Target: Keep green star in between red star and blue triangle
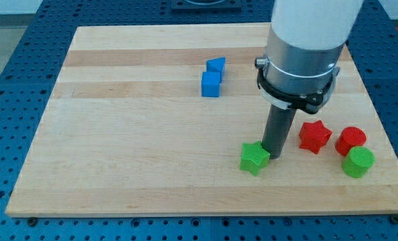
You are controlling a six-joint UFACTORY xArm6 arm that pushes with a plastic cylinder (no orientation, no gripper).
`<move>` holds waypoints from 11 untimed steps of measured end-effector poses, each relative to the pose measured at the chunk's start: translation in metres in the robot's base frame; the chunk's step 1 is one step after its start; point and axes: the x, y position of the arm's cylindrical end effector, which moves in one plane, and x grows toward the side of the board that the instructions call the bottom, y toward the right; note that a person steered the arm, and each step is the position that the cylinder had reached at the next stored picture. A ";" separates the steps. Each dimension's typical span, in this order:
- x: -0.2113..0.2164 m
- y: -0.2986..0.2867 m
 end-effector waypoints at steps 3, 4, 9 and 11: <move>0.063 -0.010; 0.020 -0.024; -0.013 -0.080; -0.095 -0.033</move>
